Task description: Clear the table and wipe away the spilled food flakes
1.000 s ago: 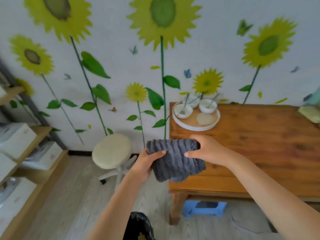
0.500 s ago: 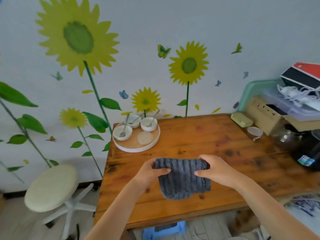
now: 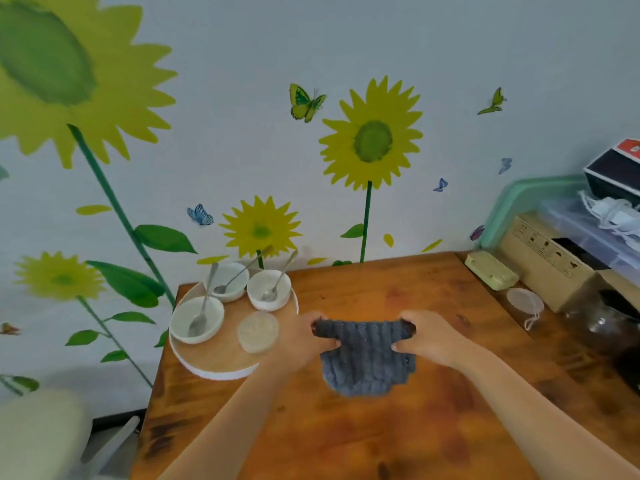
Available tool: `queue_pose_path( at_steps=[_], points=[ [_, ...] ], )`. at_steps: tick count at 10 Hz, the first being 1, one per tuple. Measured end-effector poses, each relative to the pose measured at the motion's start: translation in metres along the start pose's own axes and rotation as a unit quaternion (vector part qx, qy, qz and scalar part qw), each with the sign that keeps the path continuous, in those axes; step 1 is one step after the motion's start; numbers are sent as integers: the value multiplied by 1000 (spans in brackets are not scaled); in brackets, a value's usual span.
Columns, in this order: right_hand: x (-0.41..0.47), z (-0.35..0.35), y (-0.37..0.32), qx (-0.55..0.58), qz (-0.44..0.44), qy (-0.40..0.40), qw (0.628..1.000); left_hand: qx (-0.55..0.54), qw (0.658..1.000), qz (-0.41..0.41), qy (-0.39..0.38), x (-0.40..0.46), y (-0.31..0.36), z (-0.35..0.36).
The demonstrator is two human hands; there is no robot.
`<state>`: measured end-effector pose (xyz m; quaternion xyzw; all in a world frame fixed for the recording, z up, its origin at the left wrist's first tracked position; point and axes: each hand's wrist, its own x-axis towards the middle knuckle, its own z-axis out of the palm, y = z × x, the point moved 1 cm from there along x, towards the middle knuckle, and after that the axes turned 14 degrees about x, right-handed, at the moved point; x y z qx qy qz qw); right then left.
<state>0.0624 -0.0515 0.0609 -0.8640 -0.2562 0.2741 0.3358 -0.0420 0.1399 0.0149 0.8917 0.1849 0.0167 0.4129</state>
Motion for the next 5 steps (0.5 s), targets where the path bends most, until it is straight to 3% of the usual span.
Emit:
queue_pose_path(
  at_steps=[2, 3, 4, 5],
  points=[
    [88, -33, -41, -38, -116, 204, 971, 73, 972, 40, 220, 91, 23, -40],
    [112, -31, -32, -66, -101, 241, 963, 157, 969, 43, 183, 116, 9, -33],
    [122, -4, -3, -124, -25, 152, 980, 151, 979, 40, 128, 110, -13, -15],
    [122, 17, 21, -127, 11, 113, 985, 118, 984, 31, 132, 103, -31, -4]
  ],
)
